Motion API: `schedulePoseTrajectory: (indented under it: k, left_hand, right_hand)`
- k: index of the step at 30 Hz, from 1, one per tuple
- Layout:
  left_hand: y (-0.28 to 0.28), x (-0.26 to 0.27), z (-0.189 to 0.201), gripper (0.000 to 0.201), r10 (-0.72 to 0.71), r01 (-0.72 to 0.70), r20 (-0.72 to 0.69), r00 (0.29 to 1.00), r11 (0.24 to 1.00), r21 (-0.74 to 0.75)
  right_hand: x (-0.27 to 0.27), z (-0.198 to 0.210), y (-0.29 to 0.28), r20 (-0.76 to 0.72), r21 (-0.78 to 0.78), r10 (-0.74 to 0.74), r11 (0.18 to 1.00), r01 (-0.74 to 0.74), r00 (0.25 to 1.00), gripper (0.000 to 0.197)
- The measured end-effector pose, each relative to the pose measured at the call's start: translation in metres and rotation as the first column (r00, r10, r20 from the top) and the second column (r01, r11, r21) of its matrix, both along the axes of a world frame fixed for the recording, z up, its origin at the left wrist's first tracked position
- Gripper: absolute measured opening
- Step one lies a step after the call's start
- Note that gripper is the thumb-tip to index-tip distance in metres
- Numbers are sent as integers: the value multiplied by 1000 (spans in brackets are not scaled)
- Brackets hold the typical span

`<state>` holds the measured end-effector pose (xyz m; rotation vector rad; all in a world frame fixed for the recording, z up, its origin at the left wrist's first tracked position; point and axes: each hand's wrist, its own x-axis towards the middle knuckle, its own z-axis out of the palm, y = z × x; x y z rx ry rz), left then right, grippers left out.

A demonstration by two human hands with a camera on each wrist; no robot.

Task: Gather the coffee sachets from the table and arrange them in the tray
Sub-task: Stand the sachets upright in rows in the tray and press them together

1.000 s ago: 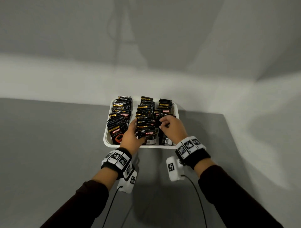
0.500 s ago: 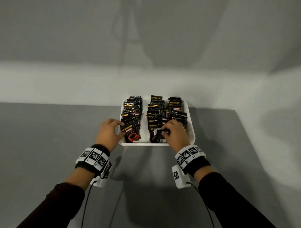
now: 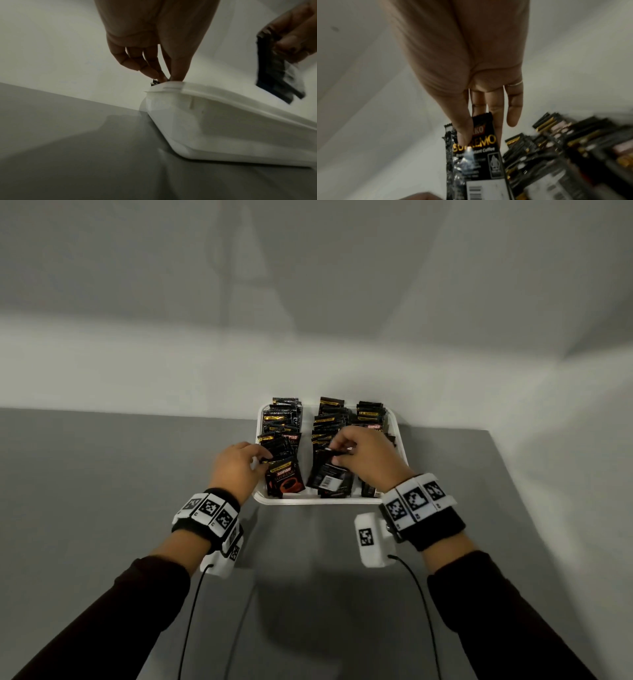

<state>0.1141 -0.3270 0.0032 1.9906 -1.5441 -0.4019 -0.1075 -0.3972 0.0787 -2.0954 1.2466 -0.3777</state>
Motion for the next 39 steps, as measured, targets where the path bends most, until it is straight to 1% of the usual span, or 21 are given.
schedulePoseTrajectory:
  k: [4, 7, 9, 11, 13, 15, 17, 19, 22, 23, 25, 27, 28, 29, 30, 31, 32, 34, 36, 38, 39]
  left_hand:
    - [-8, 4, 6, 15, -18, 19, -33, 999, 999, 42]
    - [-13, 5, 8, 15, 2, 1, -137, 991, 1000, 18]
    - [-15, 6, 7, 19, -9, 7, -184, 983, 1000, -8]
    - [-16, 7, 3, 23, -28, 29, -221, 975, 1000, 1]
    - [-16, 9, -1, 25, -15, 18, -253, 967, 1000, 11]
    - [-14, 9, -5, 24, 15, -17, -278, 960, 1000, -8]
    - [-12, 10, -6, 23, 48, -54, -304, 951, 999, -11]
    - [-9, 8, -4, 20, 85, -96, -346, 934, 995, -16]
    - [0, -6, 7, 18, 134, -197, -375, 917, 971, -136]
    - [4, -17, 12, 19, 118, -199, -398, 910, 965, -169]
    - [11, -45, 18, 21, 21, -108, -421, 907, 977, -183]
    - [13, -76, 17, 24, -59, 23, -399, 915, 995, -95]
    - [12, -89, 16, 30, -65, 60, -383, 922, 998, -25]
    - [9, -100, 14, 40, -50, 70, -364, 930, 997, 41]
    - [6, -109, 12, 50, -26, 65, -354, 935, 993, 98]
    - [2, -116, 11, 58, 1, 55, -344, 939, 987, 153]
    - [-2, -121, 10, 63, 23, 48, -323, 946, 976, 212]
    - [-13, -127, 8, 67, 44, 41, -250, 967, 944, 327]
    - [-23, -128, 6, 69, 58, 25, -191, 980, 914, 404]
    - [-30, -127, 3, 67, 68, 23, -186, 980, 894, 448]
    - [-32, -125, 2, 61, 70, 27, -195, 978, 889, 457]
  right_hand:
    - [48, -15, 6, -1, 36, 42, 998, -42, 999, 19]
    - [73, -37, 13, -34, 56, 29, 998, -27, 999, 15]
    - [82, -51, 18, -48, 32, -2, 999, 3, 999, 19]
    - [83, -60, 21, -23, -18, -50, 999, 49, 998, 25]
    - [75, -60, 22, 45, -61, -79, 995, 81, 996, 29]
    - [59, -55, 22, 151, -70, -117, 989, 128, 982, 29]
    - [38, -48, 22, 269, -54, -208, 972, 231, 940, 25]
    - [13, -45, 22, 351, -13, -323, 937, 350, 879, 22]
    - [-18, -49, 22, 377, 95, -477, 872, 480, 794, 25]
    - [-26, -53, 22, 369, 144, -520, 851, 505, 770, 26]
    - [-35, -62, 20, 323, 244, -559, 829, 504, 763, 30]
    - [-38, -69, 17, 285, 345, -561, 817, 463, 778, 34]
    - [-37, -73, 14, 286, 397, -568, 803, 444, 772, 36]
    - [-36, -76, 12, 293, 449, -588, 781, 435, 754, 36]
    - [-33, -79, 9, 306, 506, -623, 747, 432, 720, 36]
    - [-30, -82, 5, 321, 565, -662, 708, 424, 677, 33]
    - [-27, -83, 2, 325, 604, -683, 682, 412, 654, 30]
    - [-22, -83, -5, 319, 623, -666, 684, 380, 675, 24]
    - [-19, -82, -8, 352, 659, -624, 695, 289, 697, 21]
    - [-20, -80, -8, 379, 706, -590, 682, 190, 713, 36]
    - [-21, -80, -9, 383, 729, -577, 669, 148, 721, 47]
